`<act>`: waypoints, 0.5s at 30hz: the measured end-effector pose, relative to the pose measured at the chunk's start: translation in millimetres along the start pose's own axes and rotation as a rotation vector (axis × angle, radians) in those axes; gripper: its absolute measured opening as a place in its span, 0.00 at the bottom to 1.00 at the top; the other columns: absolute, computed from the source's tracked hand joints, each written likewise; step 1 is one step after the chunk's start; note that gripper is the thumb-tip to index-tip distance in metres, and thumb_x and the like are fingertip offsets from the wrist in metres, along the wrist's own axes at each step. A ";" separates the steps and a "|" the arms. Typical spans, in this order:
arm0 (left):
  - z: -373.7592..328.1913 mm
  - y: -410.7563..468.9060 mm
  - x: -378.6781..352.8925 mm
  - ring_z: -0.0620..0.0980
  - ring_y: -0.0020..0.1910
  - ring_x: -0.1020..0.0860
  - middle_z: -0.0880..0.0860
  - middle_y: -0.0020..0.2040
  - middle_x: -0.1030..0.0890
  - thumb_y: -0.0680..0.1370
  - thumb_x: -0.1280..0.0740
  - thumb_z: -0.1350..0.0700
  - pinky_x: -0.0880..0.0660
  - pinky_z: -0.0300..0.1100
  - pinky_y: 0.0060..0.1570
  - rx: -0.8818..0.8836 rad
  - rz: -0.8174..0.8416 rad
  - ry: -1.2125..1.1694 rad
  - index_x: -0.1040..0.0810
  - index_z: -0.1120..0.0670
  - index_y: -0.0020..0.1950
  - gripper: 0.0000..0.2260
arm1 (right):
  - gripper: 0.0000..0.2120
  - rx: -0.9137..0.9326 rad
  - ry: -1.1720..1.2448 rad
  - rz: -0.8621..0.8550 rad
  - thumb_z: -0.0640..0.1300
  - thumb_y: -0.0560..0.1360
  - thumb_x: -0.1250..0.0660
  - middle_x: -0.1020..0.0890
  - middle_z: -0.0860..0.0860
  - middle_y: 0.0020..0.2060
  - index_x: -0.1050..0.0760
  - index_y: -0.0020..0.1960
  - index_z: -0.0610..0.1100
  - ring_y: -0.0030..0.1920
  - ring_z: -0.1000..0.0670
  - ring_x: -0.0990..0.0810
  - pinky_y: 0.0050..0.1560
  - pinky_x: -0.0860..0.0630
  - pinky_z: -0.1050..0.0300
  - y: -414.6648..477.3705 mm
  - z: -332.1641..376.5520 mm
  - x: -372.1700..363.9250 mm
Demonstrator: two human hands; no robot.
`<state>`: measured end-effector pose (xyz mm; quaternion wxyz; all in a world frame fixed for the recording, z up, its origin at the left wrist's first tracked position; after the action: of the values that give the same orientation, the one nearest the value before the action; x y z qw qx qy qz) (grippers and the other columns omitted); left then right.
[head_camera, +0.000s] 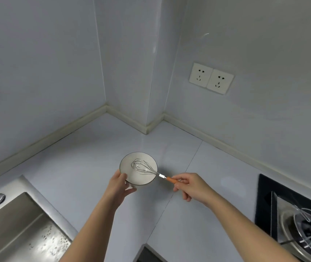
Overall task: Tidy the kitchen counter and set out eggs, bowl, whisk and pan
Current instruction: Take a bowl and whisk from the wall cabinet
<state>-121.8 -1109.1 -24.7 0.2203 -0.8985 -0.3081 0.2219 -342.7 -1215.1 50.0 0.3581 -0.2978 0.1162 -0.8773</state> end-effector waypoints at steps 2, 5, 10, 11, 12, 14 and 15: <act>-2.9 16.3 2.7 0.56 0.47 0.32 0.57 0.47 0.28 0.77 0.48 0.66 0.21 0.50 0.42 0.013 -0.011 0.026 0.24 0.54 0.58 0.17 | 0.13 -0.036 -0.027 -0.007 0.36 0.77 0.37 0.17 0.49 0.39 0.22 0.59 0.45 0.25 0.54 0.26 0.27 0.28 0.61 17.9 1.9 0.8; -9.5 40.7 5.3 0.55 0.47 0.30 0.57 0.48 0.27 0.76 0.47 0.67 0.21 0.48 0.39 0.014 -0.019 0.056 0.22 0.54 0.57 0.18 | 0.12 -0.068 -0.047 -0.016 0.36 0.76 0.37 0.18 0.49 0.38 0.22 0.57 0.46 0.25 0.54 0.27 0.27 0.29 0.62 41.6 6.8 0.6; -15.0 67.3 5.0 0.58 0.53 0.24 0.57 0.53 0.22 0.77 0.45 0.66 0.21 0.48 0.39 0.032 -0.079 0.038 0.23 0.54 0.59 0.17 | 0.13 -0.107 -0.030 -0.035 0.37 0.76 0.36 0.19 0.49 0.37 0.22 0.58 0.44 0.25 0.54 0.26 0.26 0.29 0.62 71.1 14.3 -1.8; -15.1 73.4 4.4 0.58 0.53 0.24 0.57 0.53 0.22 0.77 0.44 0.66 0.21 0.48 0.39 0.031 -0.088 0.030 0.23 0.55 0.61 0.17 | 0.13 -0.114 -0.030 -0.035 0.37 0.76 0.36 0.19 0.49 0.37 0.22 0.58 0.43 0.25 0.54 0.26 0.26 0.29 0.63 77.0 15.7 -2.5; -15.1 77.9 4.3 0.58 0.52 0.24 0.58 0.52 0.22 0.77 0.43 0.65 0.21 0.48 0.39 0.027 -0.096 0.026 0.22 0.56 0.61 0.16 | 0.13 -0.118 -0.031 -0.033 0.37 0.76 0.36 0.19 0.50 0.37 0.22 0.58 0.43 0.25 0.54 0.26 0.26 0.29 0.63 81.6 16.8 -3.5; -14.7 87.0 4.5 0.57 0.49 0.24 0.58 0.50 0.22 0.78 0.41 0.64 0.21 0.47 0.38 0.022 -0.115 0.019 0.22 0.57 0.62 0.15 | 0.12 -0.127 -0.034 -0.024 0.38 0.76 0.36 0.18 0.50 0.36 0.22 0.58 0.43 0.25 0.54 0.26 0.26 0.29 0.63 90.8 19.1 -4.9; -14.0 89.8 5.1 0.57 0.49 0.24 0.58 0.50 0.22 0.78 0.41 0.64 0.21 0.47 0.38 0.023 -0.129 0.016 0.22 0.58 0.62 0.15 | 0.12 -0.133 -0.029 -0.020 0.38 0.76 0.36 0.18 0.50 0.36 0.22 0.58 0.43 0.25 0.54 0.25 0.26 0.29 0.63 93.8 19.6 -5.8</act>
<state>-69.7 -1173.5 -62.5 0.2467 -0.8758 -0.3614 0.2036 -275.1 -1278.1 24.0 0.3302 -0.3348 0.1662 -0.8667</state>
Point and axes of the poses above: each hand's wrist, its own y-axis towards the middle knuckle, its own x-axis out of the back of the hand, z = x × y, the point moved 5 cm from there along y, towards the middle knuckle
